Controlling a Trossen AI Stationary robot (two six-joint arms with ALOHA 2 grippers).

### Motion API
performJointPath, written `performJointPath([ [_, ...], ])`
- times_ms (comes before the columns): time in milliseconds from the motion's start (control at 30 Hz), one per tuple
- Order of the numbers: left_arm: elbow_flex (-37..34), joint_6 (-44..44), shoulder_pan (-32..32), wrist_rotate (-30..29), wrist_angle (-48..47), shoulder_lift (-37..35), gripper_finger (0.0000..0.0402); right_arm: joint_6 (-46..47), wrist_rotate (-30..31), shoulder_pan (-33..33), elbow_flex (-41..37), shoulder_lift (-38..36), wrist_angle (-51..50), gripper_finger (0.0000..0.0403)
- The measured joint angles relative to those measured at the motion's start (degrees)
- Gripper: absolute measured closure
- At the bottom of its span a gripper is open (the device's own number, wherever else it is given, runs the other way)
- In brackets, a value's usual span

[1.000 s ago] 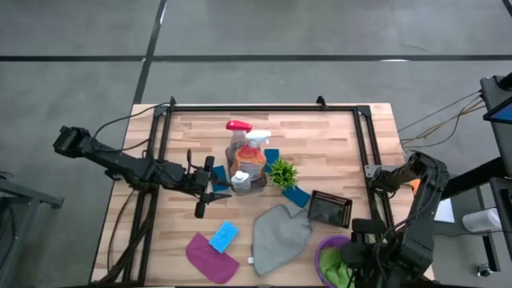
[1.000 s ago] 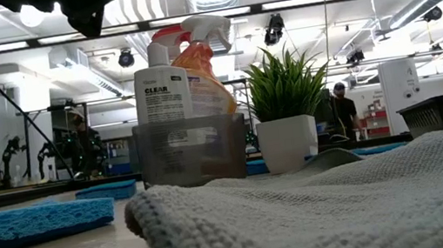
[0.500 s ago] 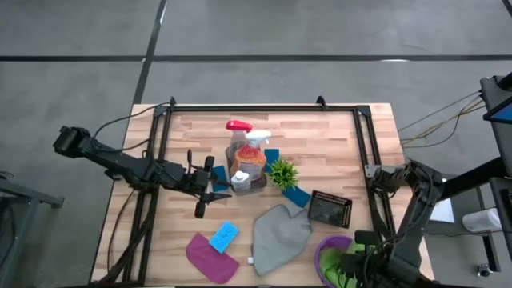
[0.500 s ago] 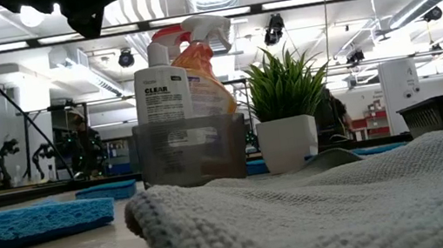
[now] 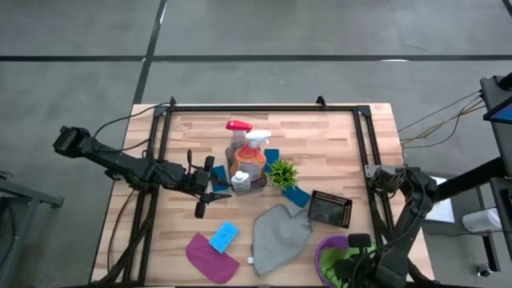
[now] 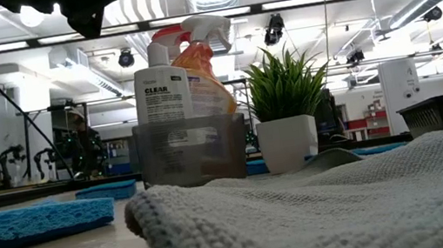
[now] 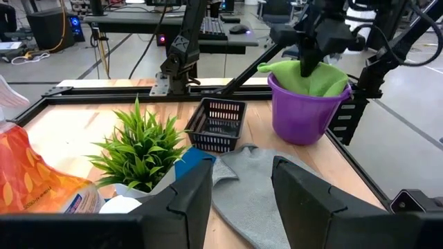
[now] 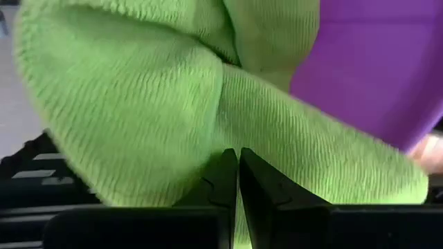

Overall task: Pick & Place Kitchen Items
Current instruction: Put the green towel into the purple bucket

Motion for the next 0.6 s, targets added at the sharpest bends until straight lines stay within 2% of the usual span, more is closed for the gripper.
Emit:
performJointPath([
  [233,0.0,0.0,0.0,0.0,0.0,0.0,0.0246,-5.8,0.6,-2.1,-1.8,2.3,1.3,0.0385],
  [400,0.0,0.0,0.0,0.0,0.0,0.0,0.0246,-10.7,1.2,-3.4,-4.5,3.2,6.9,0.0385],
  [500,0.0,0.0,0.0,0.0,0.0,0.0,0.0246,-13.0,3.0,-4.0,-6.5,3.0,11.6,0.0385],
  [600,0.0,0.0,0.0,0.0,0.0,0.0,0.0246,-14.2,7.3,-4.4,-7.4,2.9,11.6,0.0385],
])
